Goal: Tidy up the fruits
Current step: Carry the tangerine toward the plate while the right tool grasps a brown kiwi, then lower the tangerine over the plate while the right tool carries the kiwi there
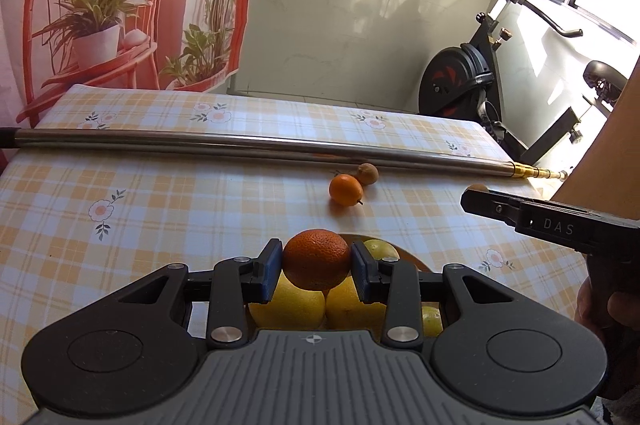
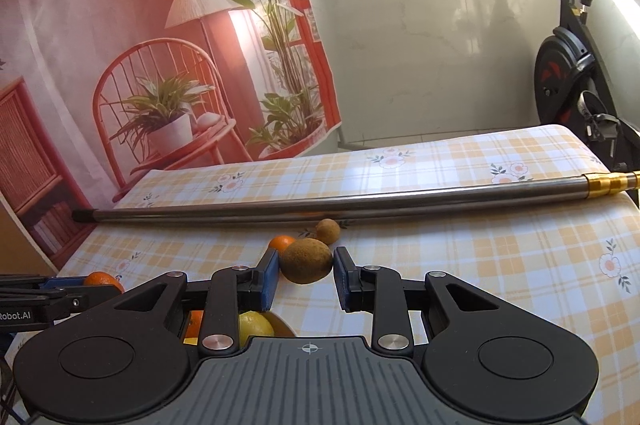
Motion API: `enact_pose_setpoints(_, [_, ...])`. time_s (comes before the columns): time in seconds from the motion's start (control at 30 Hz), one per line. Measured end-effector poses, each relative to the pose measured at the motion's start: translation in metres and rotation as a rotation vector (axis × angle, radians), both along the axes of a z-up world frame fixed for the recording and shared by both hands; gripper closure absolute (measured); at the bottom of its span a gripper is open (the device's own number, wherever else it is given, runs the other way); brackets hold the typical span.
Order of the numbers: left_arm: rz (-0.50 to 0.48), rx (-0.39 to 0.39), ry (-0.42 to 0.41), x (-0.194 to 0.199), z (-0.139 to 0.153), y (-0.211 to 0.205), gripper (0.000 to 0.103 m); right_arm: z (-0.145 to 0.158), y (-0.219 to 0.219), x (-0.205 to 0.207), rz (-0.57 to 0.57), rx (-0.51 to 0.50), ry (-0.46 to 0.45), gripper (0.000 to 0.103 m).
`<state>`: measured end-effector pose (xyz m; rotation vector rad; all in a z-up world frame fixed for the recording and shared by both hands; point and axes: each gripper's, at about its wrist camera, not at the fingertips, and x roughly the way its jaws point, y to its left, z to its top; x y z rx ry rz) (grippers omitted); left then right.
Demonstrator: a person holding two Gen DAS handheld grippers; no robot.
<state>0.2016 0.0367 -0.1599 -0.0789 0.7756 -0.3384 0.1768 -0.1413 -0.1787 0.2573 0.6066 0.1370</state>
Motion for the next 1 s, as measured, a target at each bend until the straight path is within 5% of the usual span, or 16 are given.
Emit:
enact_pose_setpoints(0.23, [-0.021,0.006,0.038,-0.01,-0.01,-0.004,0.064,-0.003,0.024,-0.016,0.064,-0.076,0.007,0.076])
enact_pose_setpoints(1.0, [-0.062,0.012,0.139,-0.03,-0.042,-0.008,0.064,-0.021,0.034,-0.064,0.135,-0.004,0.117,0.076])
